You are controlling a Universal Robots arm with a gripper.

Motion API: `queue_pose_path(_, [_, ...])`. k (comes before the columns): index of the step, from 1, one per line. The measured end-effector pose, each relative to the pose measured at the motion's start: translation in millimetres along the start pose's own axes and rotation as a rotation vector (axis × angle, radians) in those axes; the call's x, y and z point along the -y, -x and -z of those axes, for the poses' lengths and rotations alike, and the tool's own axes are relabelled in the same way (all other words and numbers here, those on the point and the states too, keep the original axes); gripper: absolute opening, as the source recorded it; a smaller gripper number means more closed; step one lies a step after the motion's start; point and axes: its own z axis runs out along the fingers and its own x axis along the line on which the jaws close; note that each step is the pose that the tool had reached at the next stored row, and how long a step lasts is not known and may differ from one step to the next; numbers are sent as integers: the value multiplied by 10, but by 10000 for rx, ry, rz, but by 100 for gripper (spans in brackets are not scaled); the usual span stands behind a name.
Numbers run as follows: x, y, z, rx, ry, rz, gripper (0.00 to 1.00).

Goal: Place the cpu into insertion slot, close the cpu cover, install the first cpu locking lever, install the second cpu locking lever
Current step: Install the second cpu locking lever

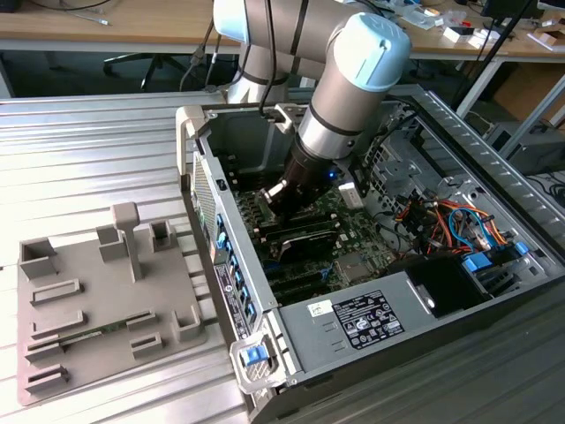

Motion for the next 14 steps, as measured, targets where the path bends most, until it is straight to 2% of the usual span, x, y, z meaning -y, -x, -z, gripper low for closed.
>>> queue_pose_path(4, [-14,-21,-4,14,65,7,11])
queue_pose_path(8, [-52,-39,-13,21,108,11,11])
queue_pose_path(14, [-121,-22,-34,21,110,48,11])
